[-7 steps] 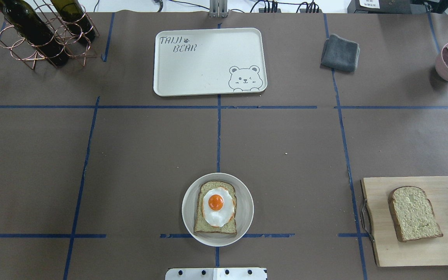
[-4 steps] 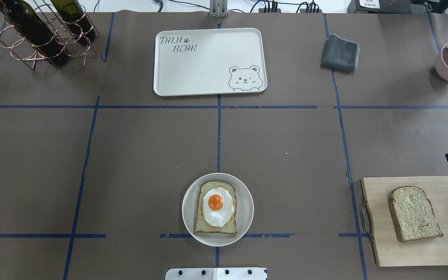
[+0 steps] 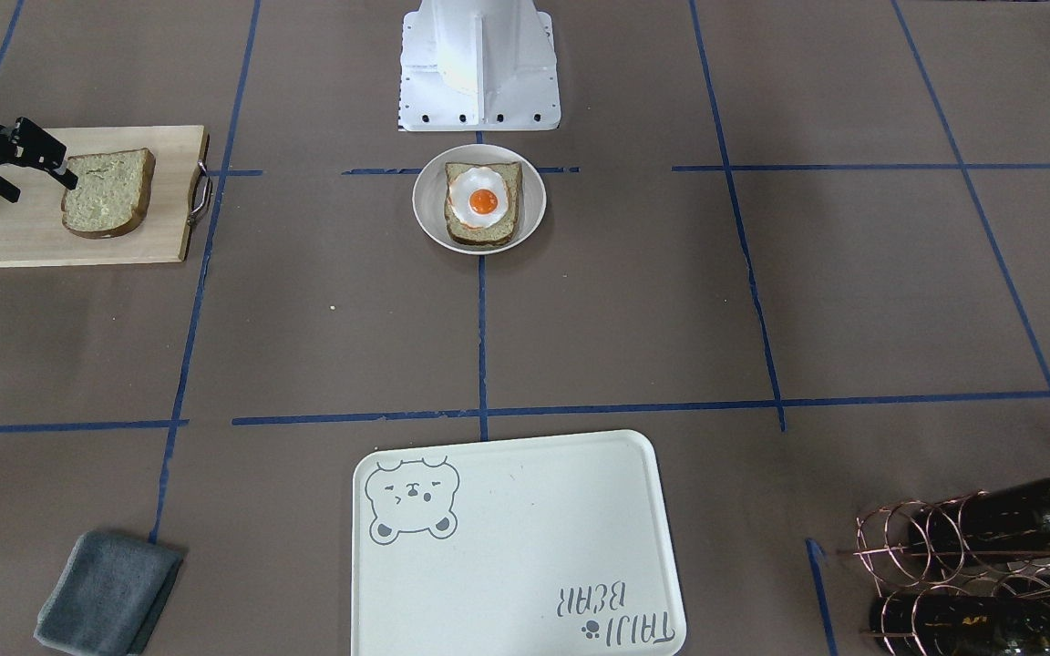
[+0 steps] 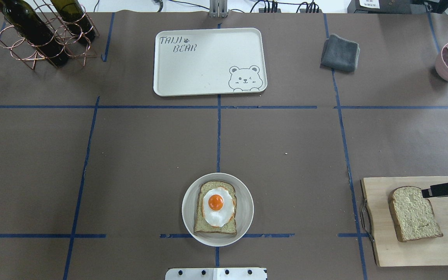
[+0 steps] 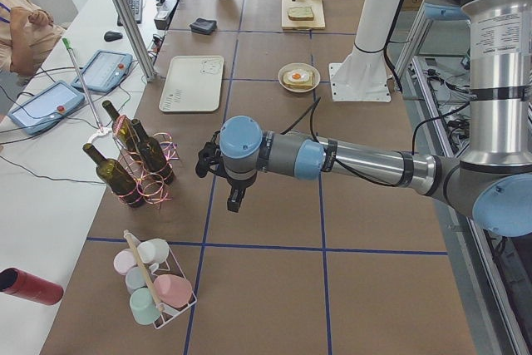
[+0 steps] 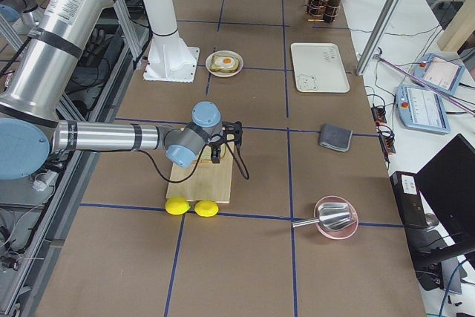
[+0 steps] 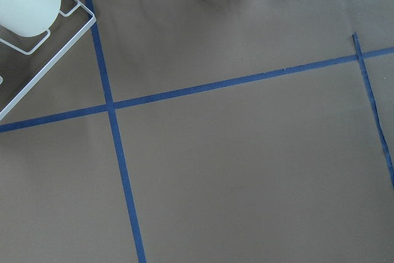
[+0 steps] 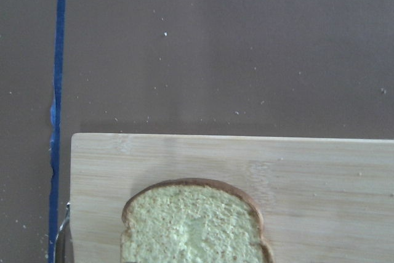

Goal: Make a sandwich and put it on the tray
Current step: 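Lower the right gripper and grasp the bread slice's edge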

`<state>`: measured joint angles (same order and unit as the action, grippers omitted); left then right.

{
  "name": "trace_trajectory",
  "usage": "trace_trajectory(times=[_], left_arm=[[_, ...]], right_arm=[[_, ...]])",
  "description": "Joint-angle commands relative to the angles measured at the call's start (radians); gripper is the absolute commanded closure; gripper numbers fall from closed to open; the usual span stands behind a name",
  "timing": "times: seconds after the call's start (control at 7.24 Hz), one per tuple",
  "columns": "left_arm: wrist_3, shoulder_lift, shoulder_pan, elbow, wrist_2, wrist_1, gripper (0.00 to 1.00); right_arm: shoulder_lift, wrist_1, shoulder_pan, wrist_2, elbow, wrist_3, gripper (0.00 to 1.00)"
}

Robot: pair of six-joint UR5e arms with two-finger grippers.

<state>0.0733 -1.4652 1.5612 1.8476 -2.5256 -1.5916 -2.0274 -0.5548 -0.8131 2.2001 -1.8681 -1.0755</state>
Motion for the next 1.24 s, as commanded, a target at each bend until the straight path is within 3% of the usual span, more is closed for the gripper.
trace_trajectory(times=[0.0,0.14,0.28,0.55,0.69,0.97,1.11], left_arm=[[-0.001,0.0,-0.001,0.001,-0.001,-0.025,0.0],[-0.001,0.0,-0.001,-0.001,0.001,-0.027,0.0],[-0.001,0.0,-0.001,-0.001,0.001,-0.027,0.0],[-0.001,0.0,-0.001,-0.001,0.001,-0.027,0.0],[-0.001,0.0,-0.001,0.001,0.001,-0.027,0.0],[-0.001,0.0,-0.001,0.001,0.001,-0.027,0.0],[-0.001,0.0,-0.001,0.001,0.001,-0.027,0.0]], right_arm=[[-0.005,0.079,0.092,-0.06,0.073,-0.063,0.08],[-0.001,0.202,0.104,-0.071,0.14,-0.072,0.11],[-0.001,0.232,0.104,-0.071,0.161,-0.075,0.15],[0.003,0.239,0.104,-0.066,0.159,-0.102,0.47],[0.001,0.239,0.104,-0.066,0.161,-0.104,0.58],[0.004,0.239,0.104,-0.063,0.155,-0.106,1.0],[0.006,0.239,0.104,-0.063,0.153,-0.104,1.0]])
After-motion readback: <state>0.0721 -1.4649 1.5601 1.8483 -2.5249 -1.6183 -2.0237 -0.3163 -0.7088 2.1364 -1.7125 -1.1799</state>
